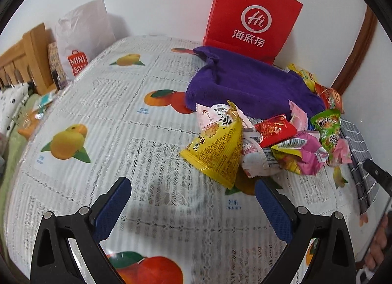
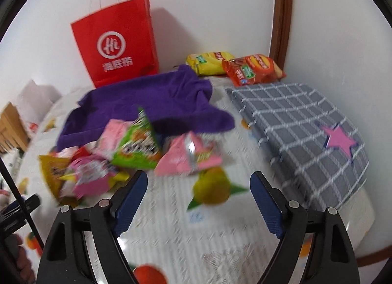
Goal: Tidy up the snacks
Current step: 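Grasp the pink triangular packet with the right tool while the left tool grasps the yellow triangular bag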
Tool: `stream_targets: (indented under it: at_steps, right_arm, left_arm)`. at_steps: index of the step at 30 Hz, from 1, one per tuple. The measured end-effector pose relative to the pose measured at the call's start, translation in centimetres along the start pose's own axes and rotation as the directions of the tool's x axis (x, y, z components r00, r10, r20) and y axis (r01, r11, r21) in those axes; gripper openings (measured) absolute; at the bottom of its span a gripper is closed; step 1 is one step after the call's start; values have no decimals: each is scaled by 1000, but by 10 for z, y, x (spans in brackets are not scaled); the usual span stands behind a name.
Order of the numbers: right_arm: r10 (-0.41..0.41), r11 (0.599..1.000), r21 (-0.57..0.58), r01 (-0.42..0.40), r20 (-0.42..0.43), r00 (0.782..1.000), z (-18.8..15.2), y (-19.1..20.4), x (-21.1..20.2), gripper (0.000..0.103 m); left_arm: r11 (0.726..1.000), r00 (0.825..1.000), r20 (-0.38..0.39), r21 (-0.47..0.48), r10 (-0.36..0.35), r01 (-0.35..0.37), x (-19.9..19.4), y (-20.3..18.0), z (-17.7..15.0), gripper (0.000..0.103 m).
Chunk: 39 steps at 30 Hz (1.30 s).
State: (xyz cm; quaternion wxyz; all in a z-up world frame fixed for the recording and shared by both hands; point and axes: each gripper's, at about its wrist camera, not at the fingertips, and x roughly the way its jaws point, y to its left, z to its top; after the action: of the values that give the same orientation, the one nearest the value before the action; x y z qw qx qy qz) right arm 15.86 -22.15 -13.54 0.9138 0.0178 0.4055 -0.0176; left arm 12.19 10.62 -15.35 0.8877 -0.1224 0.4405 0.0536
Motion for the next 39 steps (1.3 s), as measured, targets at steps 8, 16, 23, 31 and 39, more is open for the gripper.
stream_targets:
  at_steps: [8, 16, 23, 31, 39]
  right_arm:
    - [7, 998, -61, -8, -20, 1000, 29, 6, 50, 85]
    - [28, 997, -72, -36, -117, 993, 12, 4, 86, 78]
    - [47, 998, -36, -52, -130, 990, -9, -4, 100, 60]
    - [49, 997, -57, -56, -124, 991, -10, -3, 96, 50]
    - [133, 991, 20, -133, -44, 990, 0, -13, 84, 67]
  left_arm:
    - [999, 999, 9, 27, 35, -35, 13, 1, 10, 101]
    - [998, 999, 23, 55, -23, 22, 16, -2, 25, 101]
    - [996, 1000, -2, 92, 13, -13, 41, -16, 31, 101]
    - [996, 999, -41, 84, -4, 7, 62, -17, 33, 86]
    - [997, 999, -31, 66, -44, 46, 62, -19, 32, 62]
